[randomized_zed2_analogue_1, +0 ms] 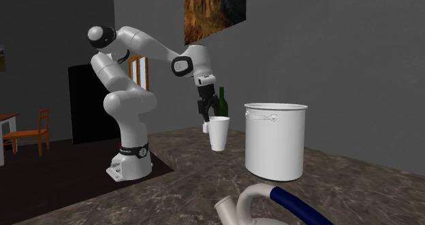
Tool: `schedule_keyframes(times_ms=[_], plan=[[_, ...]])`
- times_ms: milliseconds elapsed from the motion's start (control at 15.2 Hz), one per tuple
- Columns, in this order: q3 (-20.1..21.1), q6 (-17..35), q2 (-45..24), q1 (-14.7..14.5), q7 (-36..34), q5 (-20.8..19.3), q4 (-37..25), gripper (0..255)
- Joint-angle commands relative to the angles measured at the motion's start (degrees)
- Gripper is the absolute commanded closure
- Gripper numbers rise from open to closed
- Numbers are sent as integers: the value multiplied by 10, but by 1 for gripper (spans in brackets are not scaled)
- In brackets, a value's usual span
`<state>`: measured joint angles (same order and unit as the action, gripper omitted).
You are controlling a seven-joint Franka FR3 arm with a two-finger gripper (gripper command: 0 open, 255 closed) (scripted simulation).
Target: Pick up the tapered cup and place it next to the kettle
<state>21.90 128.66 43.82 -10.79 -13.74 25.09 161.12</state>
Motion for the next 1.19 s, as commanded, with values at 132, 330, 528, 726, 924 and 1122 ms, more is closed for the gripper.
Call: schedule_keyframes(times_ms=[132, 330, 528, 726, 924, 1122], plan=[[13, 44, -29, -3, 1, 12, 13, 0], [21, 73, -50, -5, 4, 20, 21, 0], [21, 73, -50, -5, 4, 20, 21, 0], [21, 73, -50, -5, 4, 20, 21, 0], [21, 72, -50, -5, 4, 20, 21, 255], [21, 72, -50, -5, 4, 20, 21, 255]])
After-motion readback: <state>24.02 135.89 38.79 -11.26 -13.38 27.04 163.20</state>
